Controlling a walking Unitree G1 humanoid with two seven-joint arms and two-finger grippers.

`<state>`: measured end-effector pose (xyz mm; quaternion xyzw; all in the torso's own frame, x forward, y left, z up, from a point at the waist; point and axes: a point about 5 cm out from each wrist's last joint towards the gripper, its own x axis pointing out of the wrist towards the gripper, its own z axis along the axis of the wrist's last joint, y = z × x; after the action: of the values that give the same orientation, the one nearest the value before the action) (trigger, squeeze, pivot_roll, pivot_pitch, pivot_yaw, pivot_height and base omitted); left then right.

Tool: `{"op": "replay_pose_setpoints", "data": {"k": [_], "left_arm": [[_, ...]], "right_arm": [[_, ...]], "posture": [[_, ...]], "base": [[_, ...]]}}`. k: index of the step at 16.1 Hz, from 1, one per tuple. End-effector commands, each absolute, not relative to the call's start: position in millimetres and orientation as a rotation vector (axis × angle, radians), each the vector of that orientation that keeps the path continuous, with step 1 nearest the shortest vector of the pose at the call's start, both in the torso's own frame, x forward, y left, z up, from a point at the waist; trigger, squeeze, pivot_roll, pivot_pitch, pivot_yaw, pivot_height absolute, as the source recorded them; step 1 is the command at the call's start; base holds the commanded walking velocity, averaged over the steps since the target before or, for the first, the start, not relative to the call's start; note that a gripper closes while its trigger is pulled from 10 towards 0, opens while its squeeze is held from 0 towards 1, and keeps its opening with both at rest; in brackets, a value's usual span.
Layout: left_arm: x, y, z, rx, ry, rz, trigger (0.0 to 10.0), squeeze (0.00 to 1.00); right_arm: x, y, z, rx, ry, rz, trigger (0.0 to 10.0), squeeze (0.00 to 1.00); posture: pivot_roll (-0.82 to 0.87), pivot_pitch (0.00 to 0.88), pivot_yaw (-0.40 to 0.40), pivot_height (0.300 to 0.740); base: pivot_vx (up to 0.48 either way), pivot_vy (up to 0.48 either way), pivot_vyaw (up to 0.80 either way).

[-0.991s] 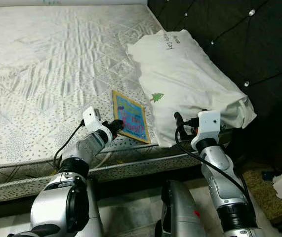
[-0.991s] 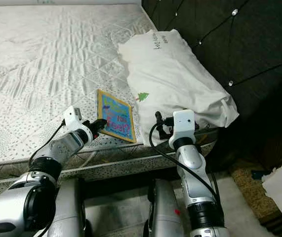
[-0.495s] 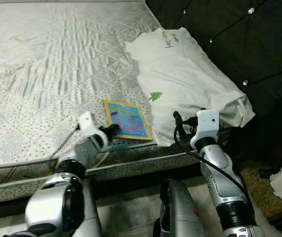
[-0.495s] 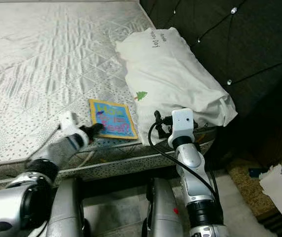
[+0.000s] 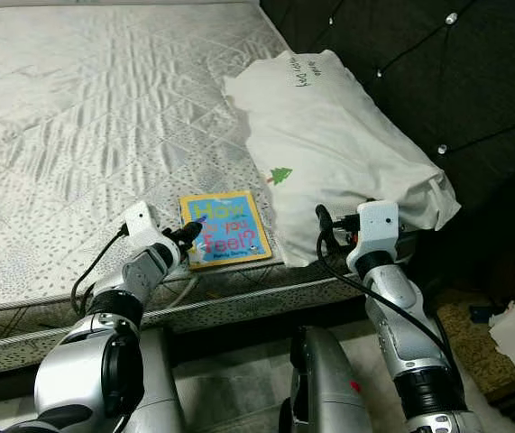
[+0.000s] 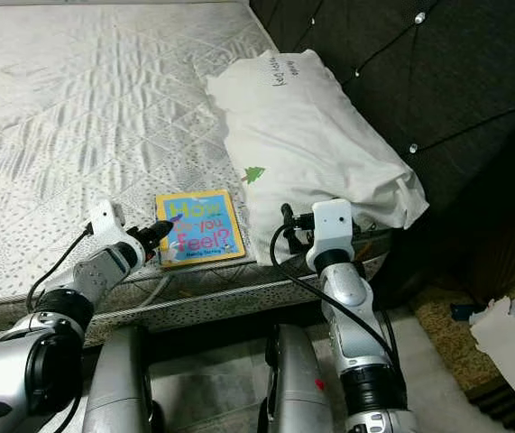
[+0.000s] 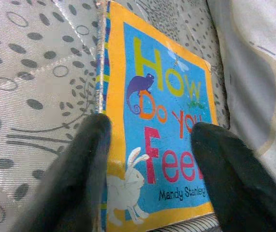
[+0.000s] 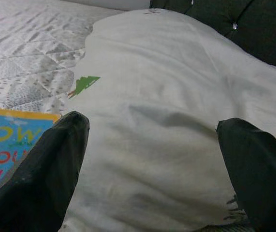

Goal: Clean up the room

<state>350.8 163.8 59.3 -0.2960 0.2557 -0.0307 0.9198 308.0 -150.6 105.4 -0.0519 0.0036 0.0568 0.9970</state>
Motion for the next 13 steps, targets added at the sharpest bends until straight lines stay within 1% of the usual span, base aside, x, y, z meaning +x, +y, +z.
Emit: {"op": "replay_pose_setpoints", "data": {"k": [1,4,6,7,8,9,10,11,12,13], "left_arm": [[356,167,66,-0.529,0.498,-0.037,10.0,1.00],[359,174,76,-0.399,0.398,0.032,10.0,1.00],[356,174,80,-0.352,0.320,0.072,10.0,1.00],[345,173,85,-0.299,0.236,0.100,10.0,1.00],[339,174,86,-0.264,0.205,0.114,10.0,1.00],[329,176,89,-0.195,0.152,0.128,10.0,1.00],[323,177,92,-0.160,0.126,0.143,10.0,1.00],[316,182,96,-0.065,0.095,0.188,10.0,1.00],[308,188,111,0.141,0.019,0.284,10.0,0.02],[305,190,120,0.233,-0.031,0.331,10.0,0.00]], "right_arm": [[310,-150,107,-0.105,-0.003,0.119,10.0,0.00],[310,-151,106,-0.098,0.002,0.114,10.0,0.00],[311,-151,105,-0.104,0.000,0.110,10.0,0.00],[308,-140,111,-0.151,-0.078,0.197,10.0,0.00],[305,-133,113,-0.184,-0.110,0.247,10.0,0.00],[305,-130,110,-0.197,-0.102,0.247,10.0,0.00],[308,-133,108,-0.178,-0.081,0.219,10.0,0.00],[312,-141,106,-0.127,-0.052,0.169,10.0,0.00],[317,-148,106,-0.066,-0.049,0.125,10.0,0.00],[320,-147,107,-0.067,-0.047,0.125,10.0,0.00]], "posture": [[0.00,0.027,-0.078,0.539],[0.01,0.028,-0.073,0.539],[0.01,0.026,-0.070,0.539],[0.02,0.024,-0.066,0.539],[0.02,0.021,-0.062,0.539],[0.03,0.014,-0.058,0.539],[0.04,0.011,-0.056,0.539],[0.05,0.002,-0.049,0.539],[0.06,0.000,-0.040,0.539],[0.07,0.000,-0.035,0.539]], "base": [[0.000,0.000,0.00],[0.000,0.000,0.00],[0.000,0.000,0.00],[0.000,0.000,0.00],[0.000,0.000,0.00],[0.000,0.000,0.00],[0.000,0.000,0.00],[0.000,0.000,0.00],[0.000,0.000,0.00],[0.000,0.000,0.00]]}}
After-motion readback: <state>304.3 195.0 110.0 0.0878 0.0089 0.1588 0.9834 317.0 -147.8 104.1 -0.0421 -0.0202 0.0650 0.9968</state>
